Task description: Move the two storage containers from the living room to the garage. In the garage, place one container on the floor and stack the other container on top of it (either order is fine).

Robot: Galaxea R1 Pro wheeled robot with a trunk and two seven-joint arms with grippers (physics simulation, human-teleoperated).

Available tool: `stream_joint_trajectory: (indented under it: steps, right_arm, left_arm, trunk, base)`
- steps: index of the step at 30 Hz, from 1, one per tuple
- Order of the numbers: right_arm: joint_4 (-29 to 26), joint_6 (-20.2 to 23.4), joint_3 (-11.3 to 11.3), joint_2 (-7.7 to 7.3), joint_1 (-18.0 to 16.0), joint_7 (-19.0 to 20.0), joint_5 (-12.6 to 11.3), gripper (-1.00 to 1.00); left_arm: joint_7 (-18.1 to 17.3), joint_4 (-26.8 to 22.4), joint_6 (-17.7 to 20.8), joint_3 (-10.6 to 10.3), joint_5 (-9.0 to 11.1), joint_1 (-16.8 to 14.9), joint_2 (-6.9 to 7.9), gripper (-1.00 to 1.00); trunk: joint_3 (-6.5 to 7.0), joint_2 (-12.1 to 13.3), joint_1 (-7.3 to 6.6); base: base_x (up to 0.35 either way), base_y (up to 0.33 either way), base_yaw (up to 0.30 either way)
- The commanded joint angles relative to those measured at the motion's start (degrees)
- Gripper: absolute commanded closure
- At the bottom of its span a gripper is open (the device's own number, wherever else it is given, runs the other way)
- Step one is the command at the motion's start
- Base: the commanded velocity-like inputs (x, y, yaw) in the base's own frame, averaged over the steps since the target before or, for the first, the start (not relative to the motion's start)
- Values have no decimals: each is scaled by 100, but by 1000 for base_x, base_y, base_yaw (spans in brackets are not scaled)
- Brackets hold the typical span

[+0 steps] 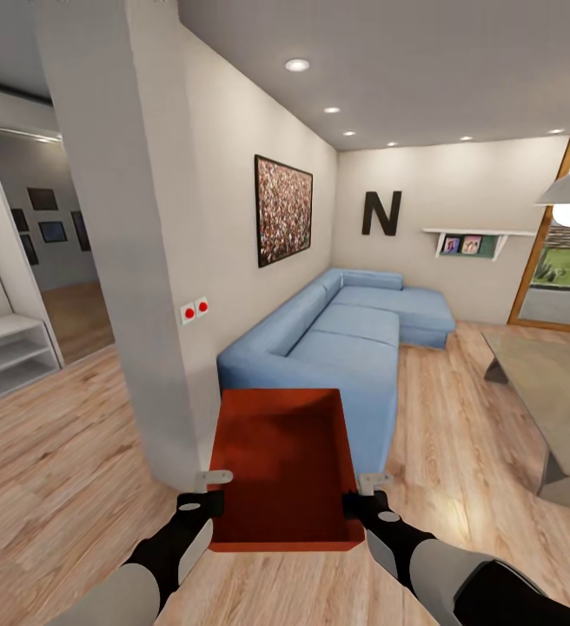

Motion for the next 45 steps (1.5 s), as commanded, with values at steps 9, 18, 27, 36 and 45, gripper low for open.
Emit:
stream_joint_trajectory:
  steps: [9,18,27,36,45]
  right_arm:
    - [90,-25,-59,0,1,-14,-64,100]
    - [90,-25,-56,0,1,-14,-66,100]
    - [90,-25,-56,0,1,-14,-66,100]
    - [90,-25,-56,0,1,-14,-66,100]
    - [90,-25,-56,0,1,-14,-66,100]
  left_arm:
    - [90,-2,-242,226,-113,-5,8,100]
    - [90,0,-241,224,-113,-6,8,100]
    - [91,8,-241,227,-113,-5,8,100]
    - [91,-7,-241,228,-112,-5,13,100]
    - [91,8,-241,226,-113,-5,8,100]
  trunk:
    - [77,-4,2]
    - [155,-4,2]
    - [234,-4,2]
    - [311,-4,2]
    - [381,-4,2]
  base:
    - [0,0,0]
    - [0,0,0]
    - [0,0,0]
    - [0,0,0]
    - [0,0,0]
